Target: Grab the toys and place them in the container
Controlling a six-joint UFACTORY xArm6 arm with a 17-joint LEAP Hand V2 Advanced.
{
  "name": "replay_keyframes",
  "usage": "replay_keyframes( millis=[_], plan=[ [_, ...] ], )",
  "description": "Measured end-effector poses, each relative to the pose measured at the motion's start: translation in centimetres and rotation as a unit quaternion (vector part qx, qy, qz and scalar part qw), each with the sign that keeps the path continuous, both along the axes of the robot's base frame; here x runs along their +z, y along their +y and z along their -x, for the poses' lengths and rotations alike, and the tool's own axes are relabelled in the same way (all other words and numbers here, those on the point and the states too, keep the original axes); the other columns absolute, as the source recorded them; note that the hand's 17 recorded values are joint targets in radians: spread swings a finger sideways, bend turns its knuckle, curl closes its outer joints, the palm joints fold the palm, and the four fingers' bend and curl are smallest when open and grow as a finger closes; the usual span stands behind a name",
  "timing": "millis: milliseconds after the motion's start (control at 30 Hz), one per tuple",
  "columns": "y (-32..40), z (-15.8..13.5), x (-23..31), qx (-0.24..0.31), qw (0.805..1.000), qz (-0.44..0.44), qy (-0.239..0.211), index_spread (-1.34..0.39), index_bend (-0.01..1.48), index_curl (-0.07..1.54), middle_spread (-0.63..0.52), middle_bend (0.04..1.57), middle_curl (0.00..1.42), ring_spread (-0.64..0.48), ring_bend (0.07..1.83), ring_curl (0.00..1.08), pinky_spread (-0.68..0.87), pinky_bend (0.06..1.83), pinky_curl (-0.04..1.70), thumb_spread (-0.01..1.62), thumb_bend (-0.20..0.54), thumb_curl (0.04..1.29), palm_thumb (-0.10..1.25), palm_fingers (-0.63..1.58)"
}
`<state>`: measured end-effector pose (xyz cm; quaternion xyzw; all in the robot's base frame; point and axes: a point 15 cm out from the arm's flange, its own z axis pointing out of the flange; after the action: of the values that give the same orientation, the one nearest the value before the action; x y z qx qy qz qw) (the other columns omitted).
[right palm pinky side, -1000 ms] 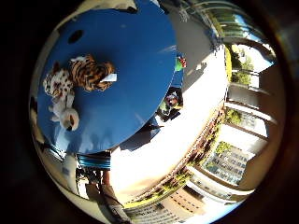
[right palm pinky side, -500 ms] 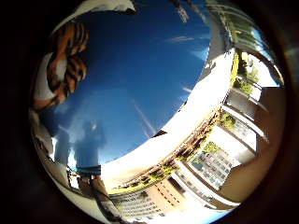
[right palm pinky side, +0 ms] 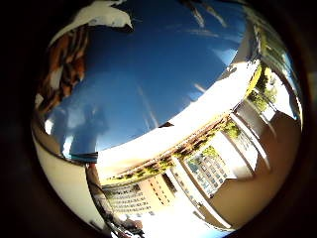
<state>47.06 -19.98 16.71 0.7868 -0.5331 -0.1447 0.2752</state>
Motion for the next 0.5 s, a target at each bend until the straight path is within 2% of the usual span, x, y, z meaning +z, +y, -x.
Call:
replay_keyframes(
  millis=[33, 167, 300, 500],
  plan=[
    [-0.3, 0.0, 0.7, 0.004, 1.000, -0.005, -0.004, -0.42, 0.19, 0.10, -0.21, 0.87, 0.73, 0.01, 1.24, 0.71, 0.33, 0.94, 0.47, 1.06, 0.002, 0.47, 0.84, 0.93],
    [-1.8, 0.4, 5.0, -0.001, 0.998, -0.034, -0.045, -0.52, 0.26, 0.06, -0.24, 0.94, 0.81, -0.03, 1.28, 0.74, 0.31, 1.11, 0.56, 1.05, 0.013, 0.52, 0.93, 0.98],
    [-1.2, 1.5, 9.9, -0.005, 0.991, -0.094, -0.092, -0.65, 0.42, 0.04, -0.26, 1.01, 0.91, -0.06, 1.29, 0.78, 0.28, 1.26, 0.67, 1.05, 0.017, 0.58, 1.00, 1.02],
    [2.2, 7.3, 16.2, -0.030, 0.982, -0.175, -0.069, -0.78, 0.61, 0.02, -0.26, 1.08, 1.00, -0.09, 1.32, 0.82, 0.23, 1.34, 0.79, 1.05, -0.008, 0.66, 1.00, 0.97]
  ],
)
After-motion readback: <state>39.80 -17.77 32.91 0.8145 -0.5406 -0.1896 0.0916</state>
